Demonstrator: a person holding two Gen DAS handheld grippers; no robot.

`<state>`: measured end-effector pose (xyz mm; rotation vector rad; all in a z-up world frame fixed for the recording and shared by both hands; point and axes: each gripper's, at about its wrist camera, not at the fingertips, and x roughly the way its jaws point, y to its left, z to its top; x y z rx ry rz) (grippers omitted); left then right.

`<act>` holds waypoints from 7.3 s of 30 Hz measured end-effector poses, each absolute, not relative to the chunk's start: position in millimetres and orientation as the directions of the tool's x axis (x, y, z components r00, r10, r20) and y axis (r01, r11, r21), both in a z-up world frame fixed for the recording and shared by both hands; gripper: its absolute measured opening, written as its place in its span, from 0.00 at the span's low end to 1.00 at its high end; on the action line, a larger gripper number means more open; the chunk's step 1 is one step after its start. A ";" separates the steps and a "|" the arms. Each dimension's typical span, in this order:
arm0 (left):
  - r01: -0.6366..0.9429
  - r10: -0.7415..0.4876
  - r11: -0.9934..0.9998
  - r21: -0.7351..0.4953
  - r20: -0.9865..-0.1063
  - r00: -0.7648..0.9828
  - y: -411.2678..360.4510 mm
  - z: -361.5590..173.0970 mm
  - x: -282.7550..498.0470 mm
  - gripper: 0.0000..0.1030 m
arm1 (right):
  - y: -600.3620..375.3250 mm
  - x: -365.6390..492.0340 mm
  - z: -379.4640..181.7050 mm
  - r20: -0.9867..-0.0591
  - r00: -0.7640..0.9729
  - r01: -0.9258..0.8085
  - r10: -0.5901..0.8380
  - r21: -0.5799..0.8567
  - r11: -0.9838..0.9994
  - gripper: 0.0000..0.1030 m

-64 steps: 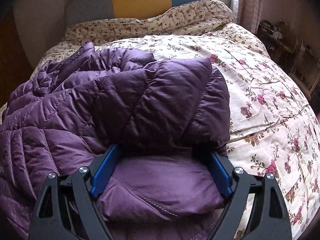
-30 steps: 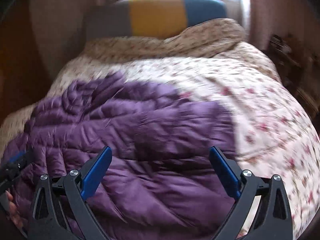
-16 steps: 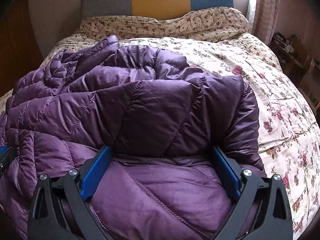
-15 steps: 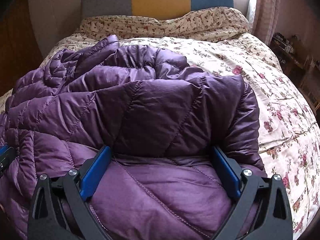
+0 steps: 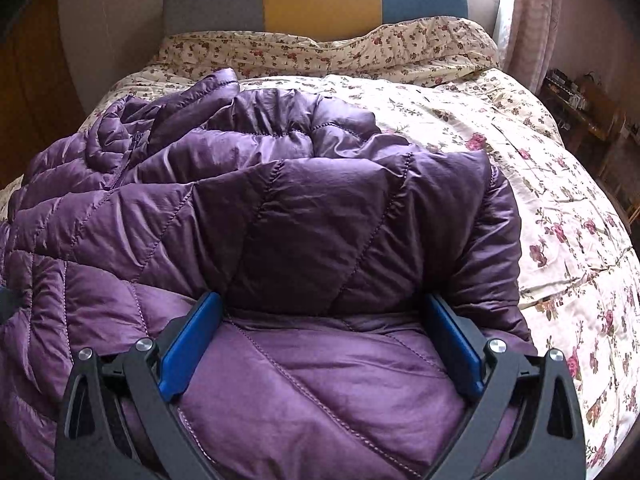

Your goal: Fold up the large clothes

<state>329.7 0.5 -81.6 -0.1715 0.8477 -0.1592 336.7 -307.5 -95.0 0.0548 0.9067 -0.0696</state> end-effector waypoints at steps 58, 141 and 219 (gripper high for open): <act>-0.369 -0.011 0.803 -0.467 -0.631 0.775 274.3 -9.1 206.7 0.05 | -305.9 335.1 -90.9 -0.784 0.618 0.089 -0.060 -0.006 0.996 0.96; 0.032 -0.293 0.925 -0.378 -0.659 0.693 84.2 -30.9 302.3 0.55 | -281.3 313.9 -39.7 -0.744 0.647 0.027 0.168 0.242 0.970 0.07; 0.084 -0.254 0.962 -0.260 -0.737 0.627 97.0 -49.8 249.1 0.81 | -315.5 225.4 -49.2 -0.817 0.547 -0.056 0.180 0.179 0.982 0.84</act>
